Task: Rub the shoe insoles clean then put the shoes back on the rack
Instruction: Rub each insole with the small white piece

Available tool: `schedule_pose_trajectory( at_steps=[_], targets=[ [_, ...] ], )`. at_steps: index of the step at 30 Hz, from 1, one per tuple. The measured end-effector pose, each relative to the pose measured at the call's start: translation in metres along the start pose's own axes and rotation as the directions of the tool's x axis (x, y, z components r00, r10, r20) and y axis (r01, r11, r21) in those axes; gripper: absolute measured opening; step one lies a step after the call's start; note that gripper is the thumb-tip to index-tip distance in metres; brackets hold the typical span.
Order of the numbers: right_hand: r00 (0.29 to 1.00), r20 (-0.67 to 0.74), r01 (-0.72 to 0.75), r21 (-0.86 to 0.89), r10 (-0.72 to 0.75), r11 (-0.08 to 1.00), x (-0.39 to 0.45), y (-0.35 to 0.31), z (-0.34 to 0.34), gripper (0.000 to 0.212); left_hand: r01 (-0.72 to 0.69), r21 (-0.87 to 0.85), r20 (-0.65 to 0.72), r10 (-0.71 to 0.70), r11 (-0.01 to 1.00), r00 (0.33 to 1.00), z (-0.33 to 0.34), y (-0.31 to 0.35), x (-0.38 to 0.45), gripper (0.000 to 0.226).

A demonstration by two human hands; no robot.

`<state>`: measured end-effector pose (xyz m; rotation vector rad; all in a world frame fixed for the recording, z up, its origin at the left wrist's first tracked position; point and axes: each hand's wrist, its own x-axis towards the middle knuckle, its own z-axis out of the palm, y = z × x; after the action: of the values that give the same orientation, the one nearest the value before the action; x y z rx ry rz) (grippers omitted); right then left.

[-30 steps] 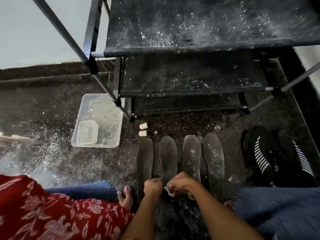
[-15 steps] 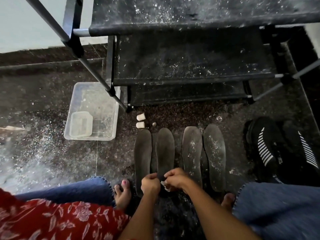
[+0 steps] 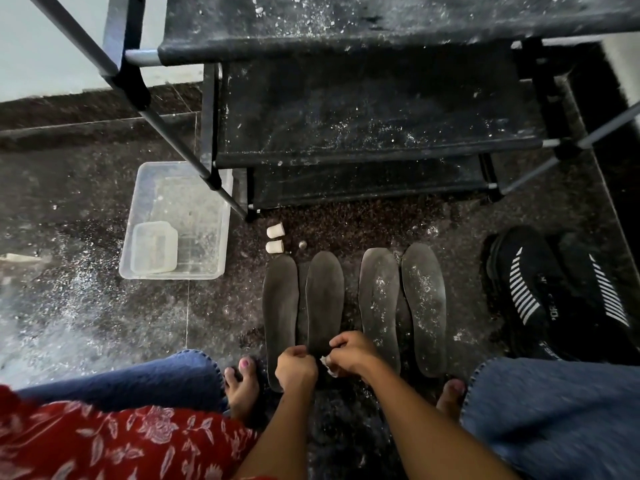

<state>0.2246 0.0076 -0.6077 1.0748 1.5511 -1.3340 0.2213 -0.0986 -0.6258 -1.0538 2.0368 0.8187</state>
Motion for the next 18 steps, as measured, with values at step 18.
schedule_pose_trajectory(
  at_steps=[18],
  targets=[
    [0.77,-0.621,0.117,0.369,0.15,0.922,0.012,0.014,-0.051,0.025,-0.149,-0.046,0.09,0.153,0.988,0.984,0.057,0.054,-0.047,0.034]
  ],
)
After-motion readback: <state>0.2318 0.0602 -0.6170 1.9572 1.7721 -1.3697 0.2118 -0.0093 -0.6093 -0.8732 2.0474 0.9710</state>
